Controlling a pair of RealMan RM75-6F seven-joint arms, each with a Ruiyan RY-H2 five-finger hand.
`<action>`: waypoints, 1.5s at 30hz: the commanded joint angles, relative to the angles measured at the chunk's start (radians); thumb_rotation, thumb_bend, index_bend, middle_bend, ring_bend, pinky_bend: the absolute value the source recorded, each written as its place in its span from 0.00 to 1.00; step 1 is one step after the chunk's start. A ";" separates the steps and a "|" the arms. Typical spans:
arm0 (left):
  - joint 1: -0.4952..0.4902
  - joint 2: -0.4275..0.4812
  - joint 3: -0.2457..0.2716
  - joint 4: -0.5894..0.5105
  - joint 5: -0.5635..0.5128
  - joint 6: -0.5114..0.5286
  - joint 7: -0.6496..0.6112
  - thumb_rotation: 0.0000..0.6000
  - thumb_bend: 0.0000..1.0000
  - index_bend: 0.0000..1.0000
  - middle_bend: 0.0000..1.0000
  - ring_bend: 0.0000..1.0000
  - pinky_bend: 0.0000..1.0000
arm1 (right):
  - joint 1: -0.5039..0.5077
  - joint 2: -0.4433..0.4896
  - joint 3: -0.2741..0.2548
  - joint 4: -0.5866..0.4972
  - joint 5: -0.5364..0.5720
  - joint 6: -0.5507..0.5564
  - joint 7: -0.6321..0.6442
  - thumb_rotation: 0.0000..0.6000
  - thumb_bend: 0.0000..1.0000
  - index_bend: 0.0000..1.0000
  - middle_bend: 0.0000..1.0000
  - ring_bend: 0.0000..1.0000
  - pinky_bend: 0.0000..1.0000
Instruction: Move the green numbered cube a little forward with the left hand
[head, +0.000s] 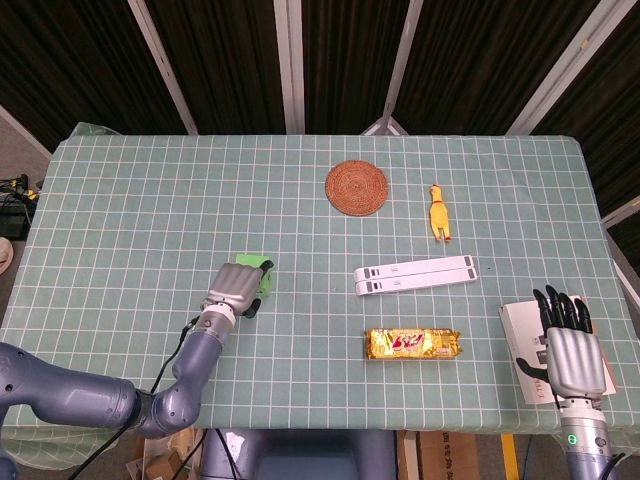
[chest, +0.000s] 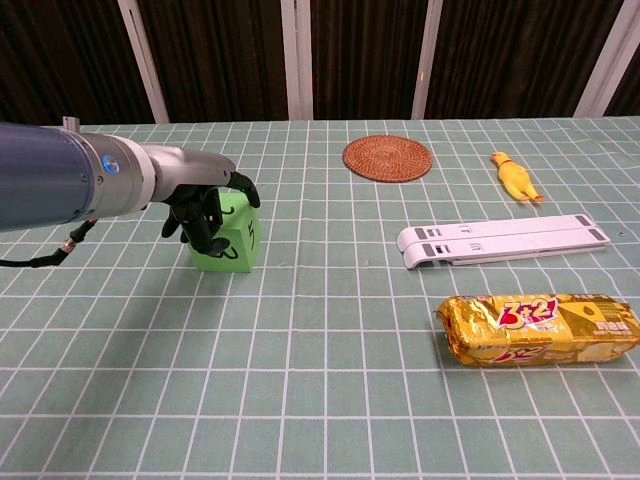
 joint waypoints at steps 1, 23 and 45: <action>0.002 0.005 -0.010 -0.006 0.010 0.007 -0.006 1.00 0.56 0.15 0.69 0.60 0.63 | 0.001 -0.002 0.001 0.002 0.002 0.000 -0.002 1.00 0.07 0.05 0.00 0.00 0.00; 0.667 0.431 0.268 -0.235 1.245 0.608 -0.438 1.00 0.34 0.21 0.23 0.11 0.28 | 0.007 -0.016 -0.016 -0.004 -0.014 -0.001 -0.037 1.00 0.07 0.05 0.00 0.00 0.00; 0.967 0.391 0.286 0.098 1.226 0.603 -0.806 1.00 0.32 0.19 0.20 0.09 0.22 | -0.016 0.015 -0.018 0.068 -0.200 0.113 0.177 1.00 0.07 0.05 0.00 0.00 0.00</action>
